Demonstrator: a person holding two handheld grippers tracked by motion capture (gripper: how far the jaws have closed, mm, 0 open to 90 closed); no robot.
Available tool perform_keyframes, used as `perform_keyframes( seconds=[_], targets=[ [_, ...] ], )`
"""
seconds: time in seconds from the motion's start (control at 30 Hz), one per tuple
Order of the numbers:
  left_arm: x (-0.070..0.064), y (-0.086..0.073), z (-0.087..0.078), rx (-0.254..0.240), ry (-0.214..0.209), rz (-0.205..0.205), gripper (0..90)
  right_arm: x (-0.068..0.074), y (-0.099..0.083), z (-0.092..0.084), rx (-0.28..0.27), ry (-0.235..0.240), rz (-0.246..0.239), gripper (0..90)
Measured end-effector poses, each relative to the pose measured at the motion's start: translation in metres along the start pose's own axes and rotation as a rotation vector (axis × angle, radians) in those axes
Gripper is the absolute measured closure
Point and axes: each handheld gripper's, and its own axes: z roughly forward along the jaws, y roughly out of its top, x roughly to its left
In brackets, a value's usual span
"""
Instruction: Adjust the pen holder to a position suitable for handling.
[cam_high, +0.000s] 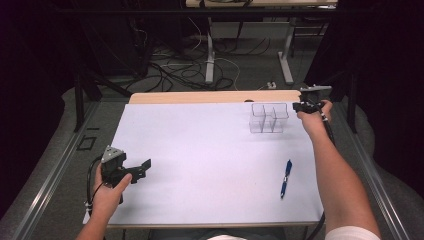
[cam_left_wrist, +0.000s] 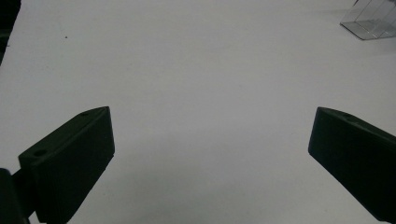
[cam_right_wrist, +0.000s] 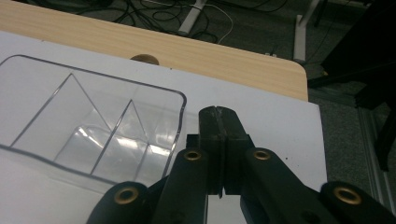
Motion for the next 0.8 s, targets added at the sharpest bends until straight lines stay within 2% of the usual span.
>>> perform_keyframes(
  seconds=[0.37,0.77,0.8],
  targets=[
    [0.002,-0.001,0.0,0.004,0.002,-0.005,0.5,0.003,-0.006,0.021,0.008,-0.004,0.02,90.0],
    [0.002,-0.002,0.0,0.005,0.002,-0.007,0.5,0.002,-0.014,0.037,-0.007,0.039,0.04,90.0],
    [0.002,-0.002,0.0,0.003,0.001,-0.008,0.5,0.0,-0.016,0.037,-0.019,0.054,0.043,90.0]
  ],
)
